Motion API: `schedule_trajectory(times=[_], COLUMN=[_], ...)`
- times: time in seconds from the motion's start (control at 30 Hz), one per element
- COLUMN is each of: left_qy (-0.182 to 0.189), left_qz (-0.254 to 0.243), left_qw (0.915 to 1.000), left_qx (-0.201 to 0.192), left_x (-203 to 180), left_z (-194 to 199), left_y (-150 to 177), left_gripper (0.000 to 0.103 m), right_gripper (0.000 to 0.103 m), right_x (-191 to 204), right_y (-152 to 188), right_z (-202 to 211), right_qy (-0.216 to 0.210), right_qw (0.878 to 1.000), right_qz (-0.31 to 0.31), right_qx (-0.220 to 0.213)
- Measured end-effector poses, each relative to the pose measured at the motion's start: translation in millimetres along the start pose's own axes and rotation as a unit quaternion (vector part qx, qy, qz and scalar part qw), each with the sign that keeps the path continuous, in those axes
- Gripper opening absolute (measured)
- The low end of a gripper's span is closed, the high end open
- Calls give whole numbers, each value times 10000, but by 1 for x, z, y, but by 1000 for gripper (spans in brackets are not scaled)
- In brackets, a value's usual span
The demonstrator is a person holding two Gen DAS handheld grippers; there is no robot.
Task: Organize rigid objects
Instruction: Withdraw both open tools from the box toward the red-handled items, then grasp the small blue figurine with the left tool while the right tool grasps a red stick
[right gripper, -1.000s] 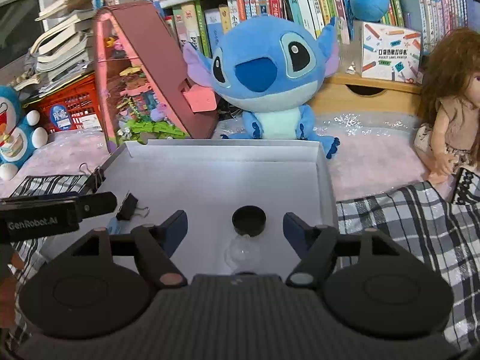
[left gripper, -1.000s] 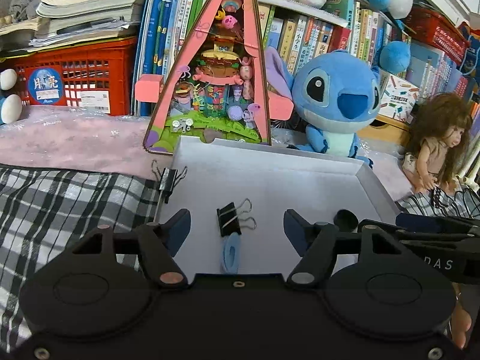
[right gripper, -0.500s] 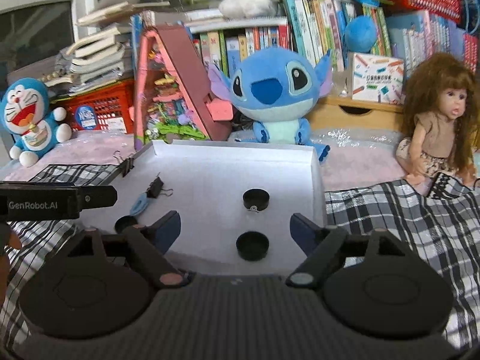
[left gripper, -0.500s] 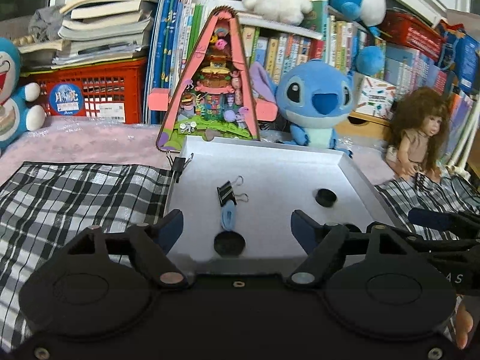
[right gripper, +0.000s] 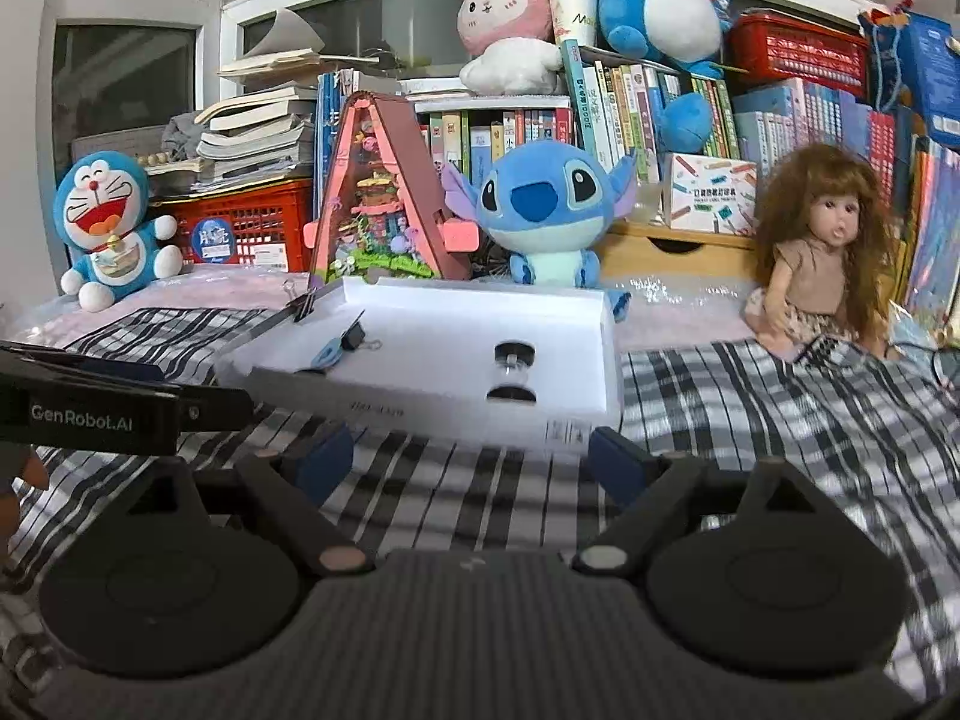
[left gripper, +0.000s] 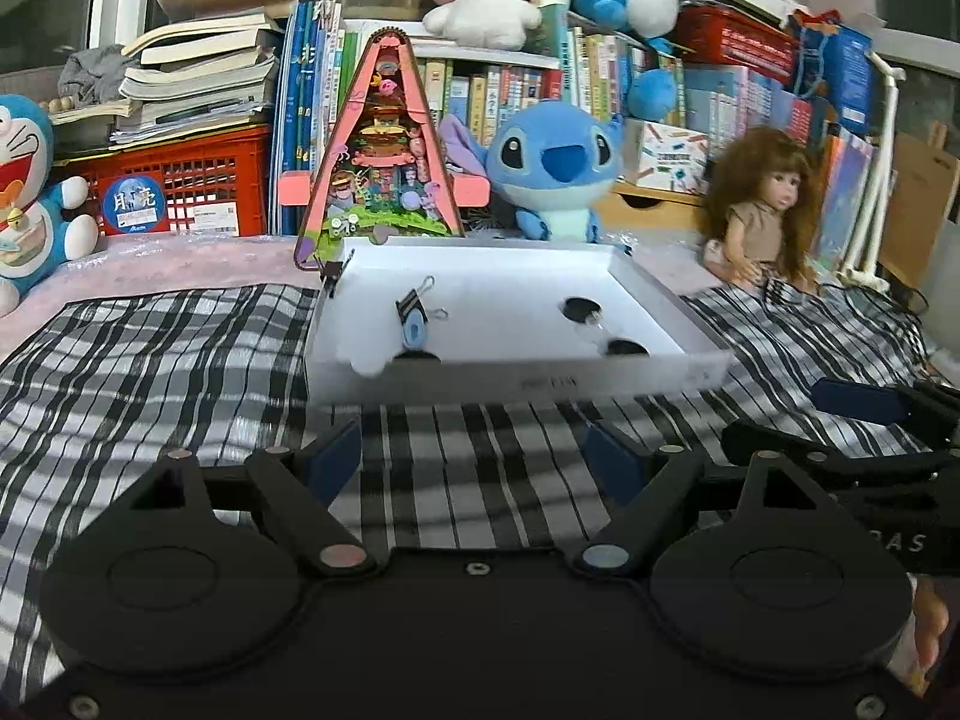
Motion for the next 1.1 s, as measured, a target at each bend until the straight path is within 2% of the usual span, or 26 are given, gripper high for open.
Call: schedule_trajectory(times=[0.43,0.63,0.8,0.9,1.1], left_qy=[-69,-20,271,247,282], left_qz=[141,-22,70,11,-187], left_qw=[9999,9999,9992,9993,9990], left_qx=[3,110,300,282,276], left_x=[-13,-26,-33,-34,-44], left_z=[54,63,63,64,66], left_y=[58,80,96,97,98], left_gripper=[82,81,67,56,51], right_gripper=[92,92,92,92,92], right_x=[5,3,5,6,10], right_y=[51,64,72,76,83], right_z=[43,50,56,56,55], right_qy=[33,61,60,43,-40], right_qw=[9995,9996,9996,9997,9999], right_qz=[195,158,179,166,130], right_qx=[-265,-240,-233,-182,-86])
Point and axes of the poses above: each gripper's, at about its wrist camera, not at the fingertips, and z roughly against the way its jaws point, x to its left, y to its underside, the point moved 10 cm from there along -z, roughly the way its jaws point, and after that the axes turned 11 degrees about -z, right-handed, at the moved point
